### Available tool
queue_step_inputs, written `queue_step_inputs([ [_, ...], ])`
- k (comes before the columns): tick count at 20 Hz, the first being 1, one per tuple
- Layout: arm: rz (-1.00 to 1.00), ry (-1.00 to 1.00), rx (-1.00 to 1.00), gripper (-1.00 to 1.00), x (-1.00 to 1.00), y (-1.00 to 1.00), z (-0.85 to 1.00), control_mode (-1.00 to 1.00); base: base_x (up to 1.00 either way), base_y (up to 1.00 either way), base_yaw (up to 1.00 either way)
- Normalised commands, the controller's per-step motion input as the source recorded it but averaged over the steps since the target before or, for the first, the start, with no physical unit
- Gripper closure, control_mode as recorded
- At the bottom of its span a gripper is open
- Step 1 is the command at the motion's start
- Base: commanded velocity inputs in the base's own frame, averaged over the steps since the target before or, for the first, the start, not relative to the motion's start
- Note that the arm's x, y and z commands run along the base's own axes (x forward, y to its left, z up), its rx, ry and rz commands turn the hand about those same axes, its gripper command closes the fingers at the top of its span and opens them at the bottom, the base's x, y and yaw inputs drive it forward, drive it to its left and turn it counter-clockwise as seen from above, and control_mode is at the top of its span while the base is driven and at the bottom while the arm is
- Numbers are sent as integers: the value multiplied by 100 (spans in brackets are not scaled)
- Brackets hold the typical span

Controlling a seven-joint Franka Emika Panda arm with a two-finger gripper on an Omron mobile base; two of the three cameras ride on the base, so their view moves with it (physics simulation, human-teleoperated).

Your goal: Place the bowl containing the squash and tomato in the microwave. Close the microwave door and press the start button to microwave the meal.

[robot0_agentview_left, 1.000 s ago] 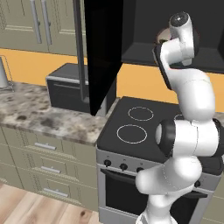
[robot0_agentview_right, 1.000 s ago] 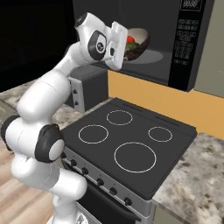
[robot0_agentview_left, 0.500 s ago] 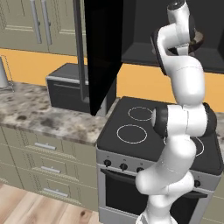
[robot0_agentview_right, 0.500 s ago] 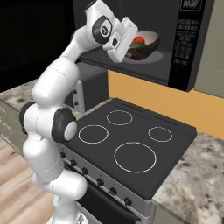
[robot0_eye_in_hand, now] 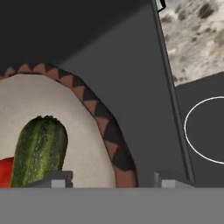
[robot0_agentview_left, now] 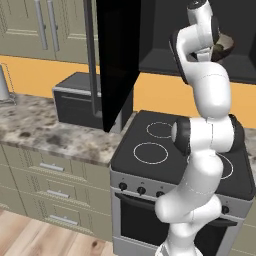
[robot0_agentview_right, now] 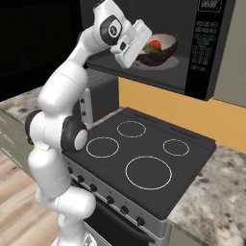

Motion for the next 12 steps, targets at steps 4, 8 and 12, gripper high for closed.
queue_step_inputs([
  [4,0,-27,0,-100,0,0,-22,-100,0,0,0],
  [8,0,-36,0,-100,0,0,0,-100,0,0,0],
  [12,0,-42,-1,-100,-12,7,-3,-100,0,0,0],
])
